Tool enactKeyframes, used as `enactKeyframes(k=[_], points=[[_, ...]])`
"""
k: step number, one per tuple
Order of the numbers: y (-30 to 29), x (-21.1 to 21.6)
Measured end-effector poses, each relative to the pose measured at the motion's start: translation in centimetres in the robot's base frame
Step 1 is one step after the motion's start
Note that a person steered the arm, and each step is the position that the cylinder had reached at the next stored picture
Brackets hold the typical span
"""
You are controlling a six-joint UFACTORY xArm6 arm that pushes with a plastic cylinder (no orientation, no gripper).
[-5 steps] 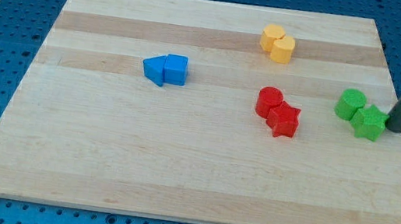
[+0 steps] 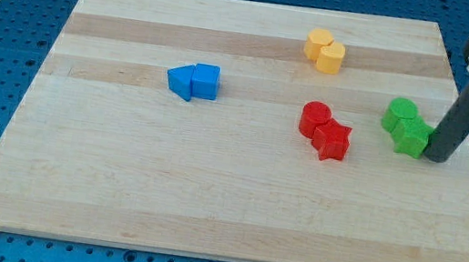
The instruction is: Push the green star to the bottom of the green circle
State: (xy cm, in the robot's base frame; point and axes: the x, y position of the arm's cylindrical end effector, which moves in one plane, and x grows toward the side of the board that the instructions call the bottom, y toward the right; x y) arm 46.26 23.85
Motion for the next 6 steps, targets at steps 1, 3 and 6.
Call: enactKeyframes(k=[1,3,6], points=[[-0.6,1.0],[-0.8,1.6],[-3.5,1.5]])
